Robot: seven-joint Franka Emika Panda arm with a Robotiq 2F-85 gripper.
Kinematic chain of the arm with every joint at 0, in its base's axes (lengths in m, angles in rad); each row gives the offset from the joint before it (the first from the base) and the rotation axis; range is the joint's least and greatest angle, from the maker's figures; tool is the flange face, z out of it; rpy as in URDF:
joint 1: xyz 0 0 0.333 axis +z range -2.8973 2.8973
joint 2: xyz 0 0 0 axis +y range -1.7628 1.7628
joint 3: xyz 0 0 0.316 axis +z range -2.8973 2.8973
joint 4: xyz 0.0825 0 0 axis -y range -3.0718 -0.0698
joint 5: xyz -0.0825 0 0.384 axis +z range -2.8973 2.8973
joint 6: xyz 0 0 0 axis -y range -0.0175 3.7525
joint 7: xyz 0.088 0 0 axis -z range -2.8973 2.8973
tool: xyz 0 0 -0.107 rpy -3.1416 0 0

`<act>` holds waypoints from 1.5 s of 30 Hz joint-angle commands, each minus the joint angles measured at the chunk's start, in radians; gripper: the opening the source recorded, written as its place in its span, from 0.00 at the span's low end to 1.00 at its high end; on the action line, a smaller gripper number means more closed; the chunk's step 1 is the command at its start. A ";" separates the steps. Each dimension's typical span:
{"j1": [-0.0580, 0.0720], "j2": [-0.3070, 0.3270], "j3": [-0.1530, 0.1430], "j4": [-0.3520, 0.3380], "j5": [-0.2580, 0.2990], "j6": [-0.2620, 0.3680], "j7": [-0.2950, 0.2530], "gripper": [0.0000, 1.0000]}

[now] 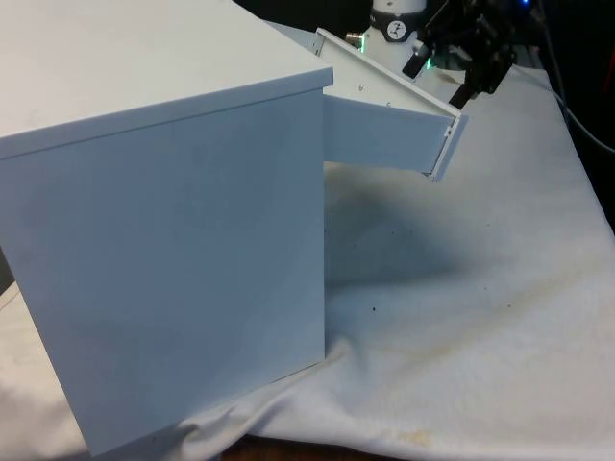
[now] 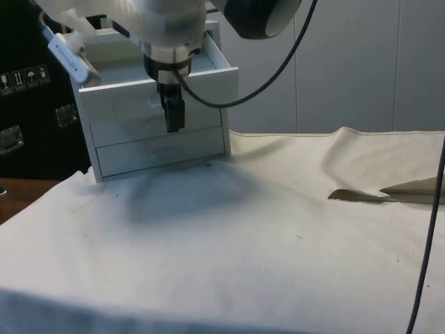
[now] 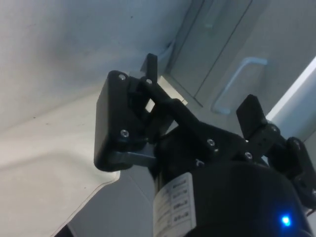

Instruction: Open the drawer, then close it.

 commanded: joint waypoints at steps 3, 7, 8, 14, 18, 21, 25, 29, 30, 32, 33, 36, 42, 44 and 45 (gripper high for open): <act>-0.003 0.005 -0.006 0.002 -0.024 0.017 0.020 0.95; -0.002 0.009 -0.013 0.001 -0.035 0.027 0.036 0.67; -0.002 0.010 -0.014 0.001 -0.036 0.028 0.037 0.62; -0.003 0.011 -0.015 0.001 -0.037 0.031 0.041 0.36; -0.004 0.011 -0.015 0.001 -0.039 0.032 0.043 0.07; -0.006 0.006 -0.018 0.000 -0.048 0.044 0.055 0.00; -0.005 0.003 -0.027 -0.003 -0.073 0.069 0.082 0.00; -0.006 -0.002 -0.039 -0.006 -0.101 0.093 0.106 0.00; -0.007 -0.004 -0.043 -0.007 -0.109 0.098 0.111 0.00; -0.007 -0.006 -0.046 -0.009 -0.117 0.103 0.117 0.00; -0.007 -0.008 -0.049 -0.010 -0.123 0.106 0.122 0.00; -0.006 -0.023 -0.062 -0.018 -0.139 0.112 0.124 0.00; -0.009 -0.044 -0.078 -0.027 -0.144 0.108 0.110 0.00; -0.010 -0.044 -0.084 -0.027 -0.144 0.108 0.105 0.00; -0.010 -0.042 -0.088 -0.025 -0.144 0.109 0.103 0.00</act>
